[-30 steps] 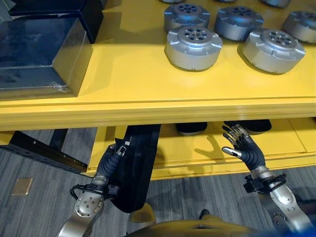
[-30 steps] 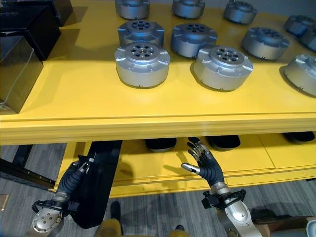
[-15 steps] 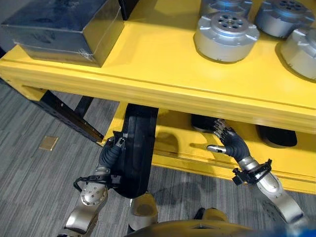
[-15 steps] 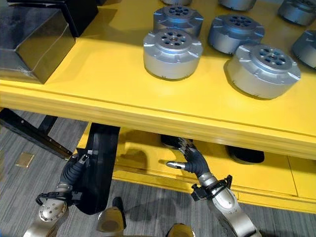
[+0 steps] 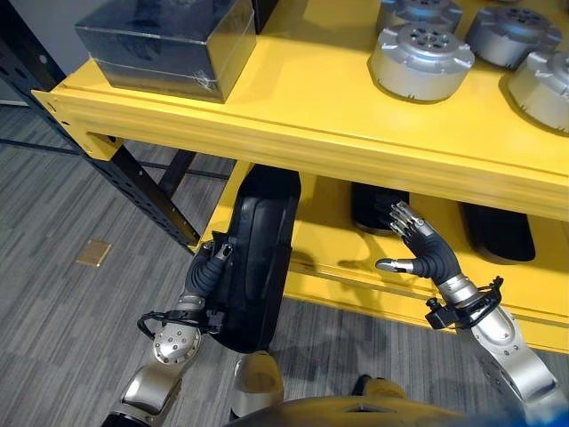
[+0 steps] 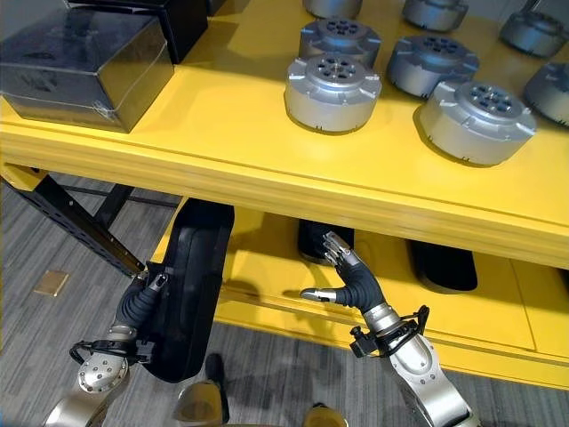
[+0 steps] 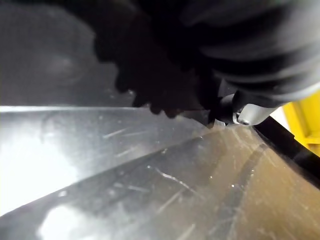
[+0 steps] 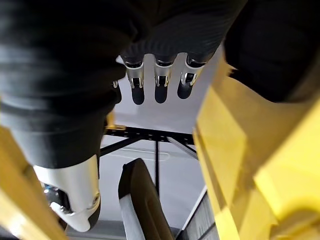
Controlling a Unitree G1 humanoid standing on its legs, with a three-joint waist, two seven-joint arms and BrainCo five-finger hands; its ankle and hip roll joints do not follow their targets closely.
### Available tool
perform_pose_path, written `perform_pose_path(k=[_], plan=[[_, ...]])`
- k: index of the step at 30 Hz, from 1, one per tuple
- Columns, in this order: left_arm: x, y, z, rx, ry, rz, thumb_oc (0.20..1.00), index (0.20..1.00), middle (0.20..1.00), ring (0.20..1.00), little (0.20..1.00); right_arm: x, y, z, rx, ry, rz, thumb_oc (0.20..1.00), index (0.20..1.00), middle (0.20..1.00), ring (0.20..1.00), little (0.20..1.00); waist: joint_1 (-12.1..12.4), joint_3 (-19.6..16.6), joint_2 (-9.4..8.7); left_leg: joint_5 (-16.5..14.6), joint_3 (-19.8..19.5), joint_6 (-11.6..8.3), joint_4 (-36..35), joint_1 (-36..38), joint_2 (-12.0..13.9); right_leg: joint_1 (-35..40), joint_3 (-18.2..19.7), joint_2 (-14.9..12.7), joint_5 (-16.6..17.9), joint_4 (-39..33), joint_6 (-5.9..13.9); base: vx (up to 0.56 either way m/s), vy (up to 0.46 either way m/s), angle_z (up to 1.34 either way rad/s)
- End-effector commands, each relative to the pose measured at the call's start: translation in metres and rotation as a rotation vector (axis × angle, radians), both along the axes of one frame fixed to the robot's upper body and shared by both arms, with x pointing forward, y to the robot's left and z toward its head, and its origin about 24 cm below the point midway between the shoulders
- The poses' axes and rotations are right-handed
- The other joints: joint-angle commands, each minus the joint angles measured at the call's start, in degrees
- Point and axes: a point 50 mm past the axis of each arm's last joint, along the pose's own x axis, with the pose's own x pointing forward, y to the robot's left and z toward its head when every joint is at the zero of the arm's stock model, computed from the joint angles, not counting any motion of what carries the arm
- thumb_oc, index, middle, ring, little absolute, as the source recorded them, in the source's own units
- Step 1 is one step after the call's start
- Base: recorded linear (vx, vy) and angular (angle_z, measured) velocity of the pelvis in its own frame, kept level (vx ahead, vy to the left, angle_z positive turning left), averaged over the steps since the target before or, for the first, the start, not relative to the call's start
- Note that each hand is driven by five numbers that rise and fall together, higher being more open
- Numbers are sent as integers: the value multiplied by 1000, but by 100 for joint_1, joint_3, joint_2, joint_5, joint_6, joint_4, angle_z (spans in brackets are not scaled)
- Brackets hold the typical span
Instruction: Move parts from the plastic box to the shelf.
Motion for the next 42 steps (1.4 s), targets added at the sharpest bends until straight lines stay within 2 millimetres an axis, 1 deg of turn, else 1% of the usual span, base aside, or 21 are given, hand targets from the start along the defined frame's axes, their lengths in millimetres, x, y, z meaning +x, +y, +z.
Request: perform_pose_path(k=[1, 2, 3, 6, 7, 10, 13, 15, 18, 20, 22, 25, 27, 28, 29, 30, 31, 33, 35, 38, 42], plan=[[15, -2, 41, 53, -210, -31, 200, 200, 200, 200, 200, 1, 0, 29, -15, -193, -10, 1000, 1000, 1000, 1000, 1000, -145, -28, 38, -528, -295, -83, 186, 492, 101, -379, 579, 331, 204, 218, -84, 51, -66, 32], [16, -1, 41, 54, -202, -27, 200, 200, 200, 200, 200, -1, -2, 30, -22, -202, -26, 1000, 1000, 1000, 1000, 1000, -174, -37, 26, -552, -300, -88, 188, 507, 101, -355, 619, 316, 229, 165, -64, 82, -68, 20], [18, 4, 34, -46, -131, 3, 200, 200, 200, 200, 200, -6, -12, 32, -55, -236, -70, 1000, 1000, 1000, 1000, 1000, -272, -79, 15, -551, -226, -94, 137, 566, 114, -342, 697, 297, 334, 25, -16, 58, -40, 5], [20, 7, 40, -46, -172, 51, 200, 200, 200, 200, 200, -7, -24, 37, -18, -270, -155, 1000, 1000, 1000, 1000, 1000, -374, -51, 42, -552, -177, -142, 186, 479, 156, -433, 775, 301, 330, -12, -19, -68, -3, -15], [27, 13, 47, -56, -198, 109, 200, 200, 200, 200, 200, -7, -24, 45, -33, -334, -173, 1000, 1000, 1000, 1000, 1000, -420, 9, 70, -600, -106, -145, 310, 322, 159, -601, 790, 284, 333, 15, -19, -176, -21, -26], [34, 13, 46, -58, -197, 131, 200, 200, 200, 200, 200, -1, -22, 48, -32, -385, -193, 1000, 1000, 1000, 1000, 1000, -443, 34, 106, -596, -70, -136, 327, 289, 141, -646, 815, 286, 350, 9, -28, -89, -7, -12], [43, 15, 47, -75, -194, 183, 200, 200, 200, 200, 200, 7, -23, 49, -49, -361, -184, 1000, 1000, 1000, 1000, 1000, -466, 55, 116, -625, -73, -130, 443, 193, 112, -711, 857, 287, 371, 12, -33, -95, -27, -8], [52, 17, 49, -108, -200, 226, 200, 200, 200, 200, 200, 14, -20, 47, -44, -325, -160, 1000, 1000, 1000, 1000, 1000, -485, 165, 123, -642, -55, -135, 601, 70, 125, -801, 872, 289, 397, 44, -42, -171, -56, -3], [63, 8, 58, -102, -243, 232, 200, 200, 200, 200, 200, 24, -18, 57, 5, -367, -167, 1000, 1000, 1000, 1000, 1000, -468, 403, 91, -756, -13, -131, 1038, -221, 142, -980, 804, 280, 400, 203, -91, -218, -60, -5], [66, 6, 63, -99, -265, 231, 200, 200, 200, 200, 200, 28, -17, 61, 29, -372, -161, 1000, 1000, 1000, 1000, 1000, -467, 486, 85, -801, 24, -123, 1162, -328, 148, -1051, 779, 273, 390, 259, -99, -175, -15, -3], [71, 0, 73, -138, -306, 194, 200, 200, 200, 200, 200, 33, -15, 68, 58, -387, -156, 1000, 1000, 1000, 1000, 1000, -468, 617, 74, -878, 113, -103, 1382, -502, 166, -1199, 734, 242, 381, 379, -112, -237, 9, -12], [76, -9, 85, -193, -347, 147, 200, 200, 200, 200, 200, 40, -13, 77, 107, -392, -129, 1000, 1000, 1000, 1000, 1000, -447, 866, 101, -1078, 259, -82, 1920, -834, 302, -1497, 574, 125, 299, 764, -126, -270, 47, -7], [76, -11, 86, -182, -351, 144, 200, 200, 200, 200, 200, 44, -11, 80, 123, -395, -115, 1000, 1000, 1000, 1000, 1000, -428, 961, 106, -1179, 352, -71, 2214, -965, 421, -1650, 471, 36, 263, 1017, -135, -225, 42, -21], [76, -12, 86, -174, -343, 153, 200, 200, 200, 200, 200, 46, -10, 85, 124, -410, -106, 1000, 1000, 1000, 1000, 1000, -407, 1040, 110, -1291, 417, -71, 2540, -1126, 573, -1813, 393, -71, 192, 1311, -159, -218, 48, -30], [77, -12, 84, -171, -335, 160, 200, 200, 200, 200, 200, 47, -9, 86, 123, -417, -103, 1000, 1000, 1000, 1000, 1000, -401, 1062, 115, -1348, 435, -67, 2662, -1179, 626, -1872, 376, -111, 149, 1432, -169, -167, 90, -22], [77, -10, 81, -165, -317, 184, 200, 200, 200, 200, 200, 48, -7, 88, 119, -418, -84, 1000, 1000, 1000, 1000, 1000, -408, 1089, 131, -1587, 394, -103, 2972, -1232, 725, -1970, 423, -213, -52, 1795, -133, -65, 74, -35], [77, -10, 80, -163, -316, 187, 200, 200, 200, 200, 200, 49, -6, 89, 118, -419, -80, 1000, 1000, 1000, 1000, 1000, -410, 1093, 134, -1617, 394, -98, 3036, -1259, 744, -2005, 435, -228, -80, 1869, -137, -66, 91, -38], [78, -8, 77, -147, -305, 186, 200, 200, 200, 200, 200, 48, -5, 92, 121, -425, -69, 1000, 1000, 1000, 1000, 1000, -433, 1117, 145, -1776, 394, -68, 3356, -1380, 823, -2146, 485, -296, -220, 2210, -168, -116, 79, -20], [81, -8, 78, -139, -305, 183, 200, 200, 200, 200, 200, 51, -8, 94, 186, -383, -61, 1000, 1000, 1000, 1000, 1000, -469, 1102, 175, -2071, 385, 33, 3883, -1547, 837, -2388, 530, -445, -416, 2790, -202, -144, 96, -10], [87, -12, 76, -158, -288, 169, 200, 200, 200, 200, 200, 55, -7, 90, 181, -349, -59, 1000, 1000, 1000, 1000, 1000, -513, 1065, 221, -2372, 337, 121, 4415, -1729, 843, -2659, 605, -616, -619, 3354, -213, -85, 81, -6], [88, -18, 66, -145, -240, 154, 200, 200, 200, 200, 200, 54, -4, 84, 172, -334, -54, 1000, 1000, 1000, 1000, 1000, -573, 1010, 270, -2671, 299, 164, 5014, -1886, 991, -2903, 683, -834, -838, 3936, -248, -41, 52, -5]])
